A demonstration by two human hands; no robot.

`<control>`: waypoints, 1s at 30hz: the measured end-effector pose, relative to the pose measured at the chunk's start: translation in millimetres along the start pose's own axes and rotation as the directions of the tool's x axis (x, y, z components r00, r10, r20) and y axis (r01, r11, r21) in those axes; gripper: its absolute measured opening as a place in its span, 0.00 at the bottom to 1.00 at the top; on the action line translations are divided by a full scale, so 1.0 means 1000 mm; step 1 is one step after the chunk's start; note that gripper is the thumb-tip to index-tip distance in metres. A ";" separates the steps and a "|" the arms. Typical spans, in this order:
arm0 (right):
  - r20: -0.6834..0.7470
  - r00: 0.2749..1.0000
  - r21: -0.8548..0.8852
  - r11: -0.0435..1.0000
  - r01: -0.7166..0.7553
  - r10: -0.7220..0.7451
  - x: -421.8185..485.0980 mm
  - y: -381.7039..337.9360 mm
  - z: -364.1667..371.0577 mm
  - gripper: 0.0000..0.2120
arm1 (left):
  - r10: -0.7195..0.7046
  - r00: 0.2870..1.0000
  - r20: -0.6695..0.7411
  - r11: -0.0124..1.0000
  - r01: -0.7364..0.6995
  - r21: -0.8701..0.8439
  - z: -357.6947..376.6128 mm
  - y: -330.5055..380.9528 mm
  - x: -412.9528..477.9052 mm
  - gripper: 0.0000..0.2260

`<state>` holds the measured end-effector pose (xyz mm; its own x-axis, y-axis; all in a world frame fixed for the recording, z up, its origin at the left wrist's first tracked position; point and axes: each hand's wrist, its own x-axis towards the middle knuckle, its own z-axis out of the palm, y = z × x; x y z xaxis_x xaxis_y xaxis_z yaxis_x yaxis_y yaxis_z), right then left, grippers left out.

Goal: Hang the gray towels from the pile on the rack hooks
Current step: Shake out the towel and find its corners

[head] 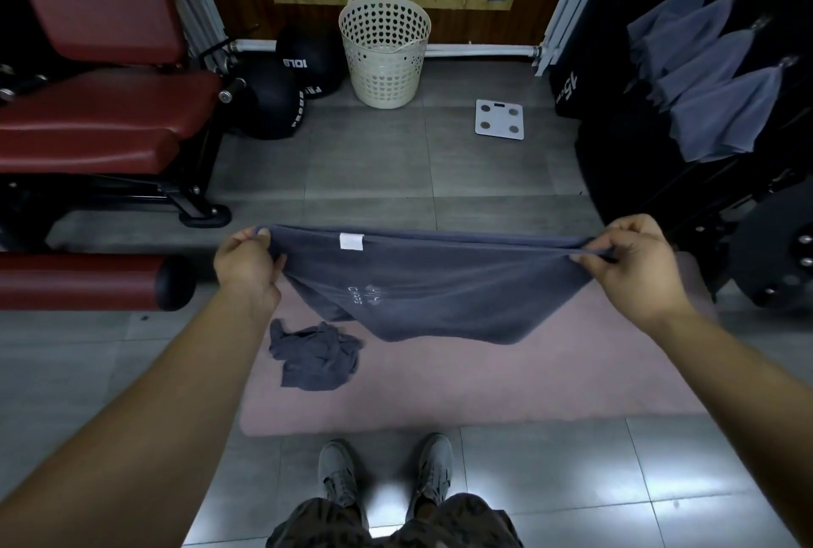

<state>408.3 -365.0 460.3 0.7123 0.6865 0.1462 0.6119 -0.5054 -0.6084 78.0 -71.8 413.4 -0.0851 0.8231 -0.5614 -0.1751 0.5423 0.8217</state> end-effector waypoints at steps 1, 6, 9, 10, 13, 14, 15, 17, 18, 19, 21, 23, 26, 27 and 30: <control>0.042 0.999 -0.008 1.000 -0.025 0.025 0.001 0.000 0.000 0.06 | -0.001 1.000 -0.003 1.000 0.001 0.005 -0.003 -0.001 0.001 0.10; 0.256 0.943 0.059 0.971 -0.234 0.211 0.002 0.004 -0.003 0.06 | -0.003 1.000 -0.008 0.999 0.004 0.051 -0.019 -0.003 0.012 0.07; 0.328 0.906 0.401 0.828 -0.391 0.269 -0.004 -0.003 -0.003 0.07 | 0.013 0.999 -0.032 0.996 -0.010 0.085 -0.026 -0.004 0.016 0.07; 0.334 0.892 0.487 0.755 -0.440 0.304 -0.004 -0.001 -0.002 0.13 | 0.021 0.999 -0.032 0.995 -0.018 0.094 -0.028 -0.004 0.015 0.08; 0.349 0.859 0.462 0.728 -0.506 0.375 0.000 0.002 -0.002 0.14 | 0.056 0.998 -0.028 0.995 -0.054 0.084 -0.034 -0.006 0.013 0.09; 0.357 0.853 0.429 0.744 -0.512 0.382 0.001 0.003 -0.002 0.12 | 0.065 0.997 -0.032 0.995 -0.062 0.074 -0.035 -0.007 0.012 0.10; 0.362 0.849 0.423 0.744 -0.518 0.386 0.002 0.004 -0.003 0.10 | 0.072 0.997 -0.033 0.996 -0.070 0.060 -0.035 -0.007 0.011 0.10; 0.366 0.840 0.466 0.702 -0.538 0.401 0.001 -0.001 -0.006 0.19 | 0.075 0.997 -0.030 0.997 -0.074 0.028 -0.035 -0.008 0.009 0.11; 0.367 0.836 0.501 0.671 -0.547 0.407 0.002 -0.001 -0.006 0.29 | 0.082 0.996 -0.024 0.997 -0.082 0.012 -0.035 -0.008 0.007 0.11; 0.360 0.836 0.539 0.638 -0.549 0.415 0.001 0.000 -0.006 0.37 | 0.093 0.996 -0.016 0.996 -0.093 0.009 -0.035 -0.007 0.006 0.11; 0.349 0.840 0.615 0.575 -0.540 0.415 0.000 0.000 -0.005 0.39 | 0.096 0.995 0.000 0.995 -0.096 0.013 -0.034 -0.003 0.005 0.11; 0.341 0.816 0.598 0.562 -0.571 0.466 -0.001 -0.009 -0.004 0.25 | 0.060 0.998 0.026 0.997 -0.061 0.037 -0.031 -0.001 0.005 0.10; 0.295 0.761 0.562 0.539 -0.627 0.577 0.001 -0.018 0.007 0.10 | -0.084 0.992 0.089 0.986 0.070 0.153 -0.022 -0.002 0.000 0.09; 0.269 0.740 0.570 0.517 -0.638 0.617 0.002 -0.023 0.012 0.10 | -0.147 0.984 0.105 0.977 0.127 0.171 -0.017 -0.005 -0.003 0.12; 0.225 0.699 0.641 0.437 -0.631 0.679 -0.001 -0.048 0.029 0.08 | -0.282 0.944 0.171 0.949 0.250 0.191 0.005 -0.007 -0.029 0.11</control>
<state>368.2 -326.0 467.2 0.8358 0.2544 -0.4866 -0.4028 -0.3183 -0.8582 86.3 -98.7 423.8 0.1364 0.6526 -0.7453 -0.0001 0.7524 0.6587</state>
